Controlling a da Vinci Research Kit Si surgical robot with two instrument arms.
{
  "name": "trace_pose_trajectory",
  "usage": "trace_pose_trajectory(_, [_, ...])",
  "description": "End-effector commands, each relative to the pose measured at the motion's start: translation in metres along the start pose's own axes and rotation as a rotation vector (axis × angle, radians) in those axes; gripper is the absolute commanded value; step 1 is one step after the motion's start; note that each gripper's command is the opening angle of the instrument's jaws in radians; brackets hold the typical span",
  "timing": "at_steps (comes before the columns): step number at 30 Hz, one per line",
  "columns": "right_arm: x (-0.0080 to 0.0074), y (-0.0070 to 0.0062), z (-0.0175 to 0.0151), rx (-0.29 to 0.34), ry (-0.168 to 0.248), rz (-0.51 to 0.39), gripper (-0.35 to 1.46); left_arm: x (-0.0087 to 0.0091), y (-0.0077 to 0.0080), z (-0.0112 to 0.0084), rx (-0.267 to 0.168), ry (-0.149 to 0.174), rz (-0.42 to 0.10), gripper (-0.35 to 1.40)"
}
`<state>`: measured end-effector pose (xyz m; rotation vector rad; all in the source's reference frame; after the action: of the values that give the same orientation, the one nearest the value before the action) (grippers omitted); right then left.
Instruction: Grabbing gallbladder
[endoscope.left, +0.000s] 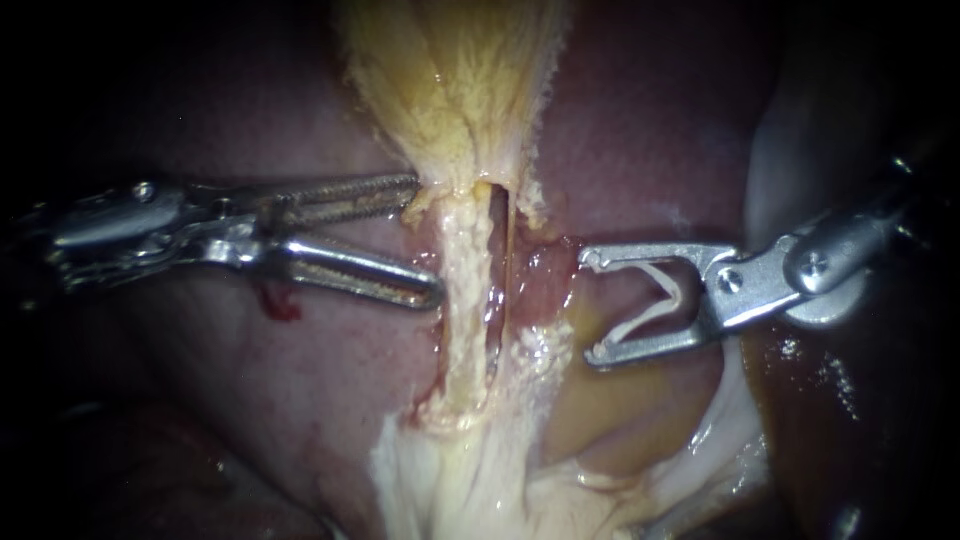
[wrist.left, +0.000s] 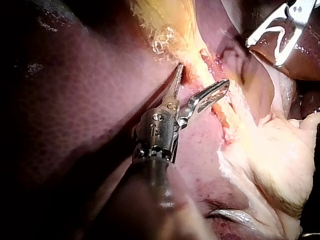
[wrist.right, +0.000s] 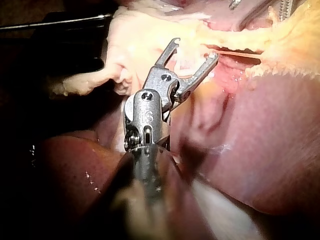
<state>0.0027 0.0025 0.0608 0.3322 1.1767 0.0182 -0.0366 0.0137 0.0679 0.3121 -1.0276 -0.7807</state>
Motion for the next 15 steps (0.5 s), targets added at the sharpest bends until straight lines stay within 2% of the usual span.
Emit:
trace_pose_trajectory(1, [0.0000, 0.0000, 0.0000, 0.000, 0.000, 0.000, 0.50, 0.0001, 0.0003, 0.0000, -0.003, -0.001, 0.000, 0.61])
trace_pose_trajectory(4, [0.0000, 0.0000, 0.0000, 0.000, 0.000, 0.000, 0.50, 0.0001, 0.0006, -0.0001, -0.017, -0.005, -0.020, 0.49])
trace_pose_trajectory(9, [0.0000, 0.0000, 0.0000, 0.000, 0.000, 0.000, 0.50, -0.0003, 0.0007, -0.0004, -0.027, -0.002, -0.085, 0.14])
trace_pose_trajectory(13, [0.0001, 0.0000, 0.0000, 0.000, 0.000, 0.000, 0.50, -0.0005, 0.0008, -0.0007, -0.032, 0.005, -0.106, -0.33])
trace_pose_trajectory(15, [0.0001, 0.0000, 0.0000, 0.000, 0.000, -0.001, 0.50, -0.0007, 0.0009, -0.0008, -0.034, 0.007, -0.119, -0.35])
